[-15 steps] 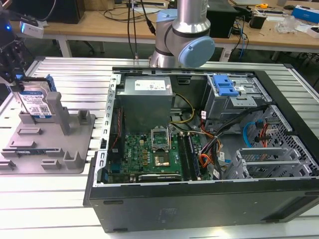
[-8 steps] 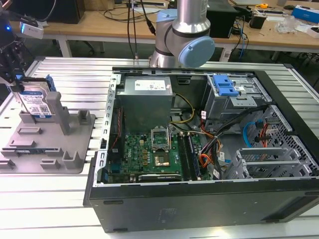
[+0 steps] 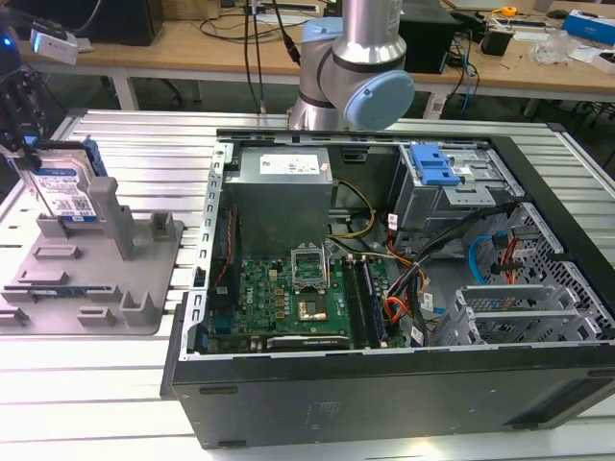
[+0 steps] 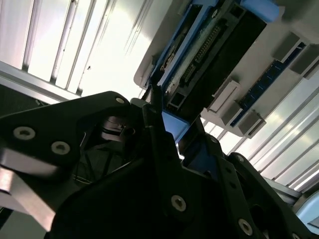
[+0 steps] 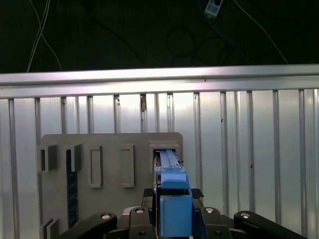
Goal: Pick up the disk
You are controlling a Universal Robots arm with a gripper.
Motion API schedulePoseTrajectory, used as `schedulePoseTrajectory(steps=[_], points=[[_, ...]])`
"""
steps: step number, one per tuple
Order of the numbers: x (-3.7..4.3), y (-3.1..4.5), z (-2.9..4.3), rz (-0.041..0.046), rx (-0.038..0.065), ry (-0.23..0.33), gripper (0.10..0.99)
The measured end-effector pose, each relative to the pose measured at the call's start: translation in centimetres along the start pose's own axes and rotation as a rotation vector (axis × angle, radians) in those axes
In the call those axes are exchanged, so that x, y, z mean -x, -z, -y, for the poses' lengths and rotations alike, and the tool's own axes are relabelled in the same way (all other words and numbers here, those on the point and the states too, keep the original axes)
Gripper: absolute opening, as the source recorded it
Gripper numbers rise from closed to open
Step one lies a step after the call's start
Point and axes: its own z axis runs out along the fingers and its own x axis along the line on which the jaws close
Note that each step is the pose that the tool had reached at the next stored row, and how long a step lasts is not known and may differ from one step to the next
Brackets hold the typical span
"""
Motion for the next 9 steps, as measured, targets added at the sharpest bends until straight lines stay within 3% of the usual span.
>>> schedulePoseTrajectory(steps=[4, 9], points=[[-0.03, 1.68, -0.01, 0.0001, 0.000, 0.000, 0.369], [-0.13, 5.78, -0.05, 0.0001, 0.000, 0.000, 0.369]])
